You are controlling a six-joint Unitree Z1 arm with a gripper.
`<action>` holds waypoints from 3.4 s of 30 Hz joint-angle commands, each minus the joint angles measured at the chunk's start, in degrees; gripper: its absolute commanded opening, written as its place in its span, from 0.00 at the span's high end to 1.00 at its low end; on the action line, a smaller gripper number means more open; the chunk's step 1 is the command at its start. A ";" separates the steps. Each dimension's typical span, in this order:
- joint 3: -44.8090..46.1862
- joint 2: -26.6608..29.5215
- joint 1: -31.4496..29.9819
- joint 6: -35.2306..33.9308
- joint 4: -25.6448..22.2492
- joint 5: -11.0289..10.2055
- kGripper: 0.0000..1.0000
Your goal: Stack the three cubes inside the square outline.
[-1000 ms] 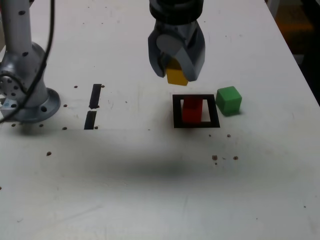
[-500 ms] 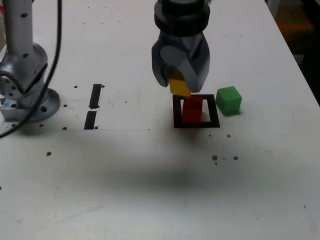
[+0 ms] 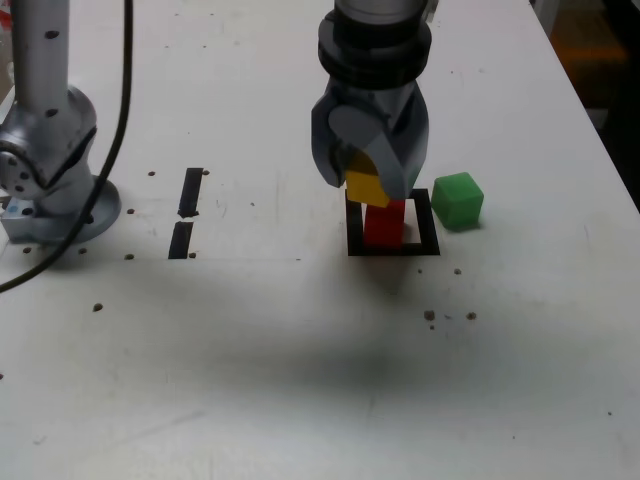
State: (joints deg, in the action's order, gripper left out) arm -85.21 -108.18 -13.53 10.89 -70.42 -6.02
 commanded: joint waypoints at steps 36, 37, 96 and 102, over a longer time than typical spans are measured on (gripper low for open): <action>1.64 -2.20 -0.62 -1.79 3.89 -0.39 0.40; 1.75 -2.20 -0.62 -1.79 4.04 -0.35 0.37; 7.23 -3.48 -14.53 -27.78 6.07 11.06 0.28; 7.13 -4.96 -13.89 -28.23 7.17 11.11 0.28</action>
State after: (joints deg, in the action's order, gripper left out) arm -77.98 -113.04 -27.56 -17.23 -63.34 5.05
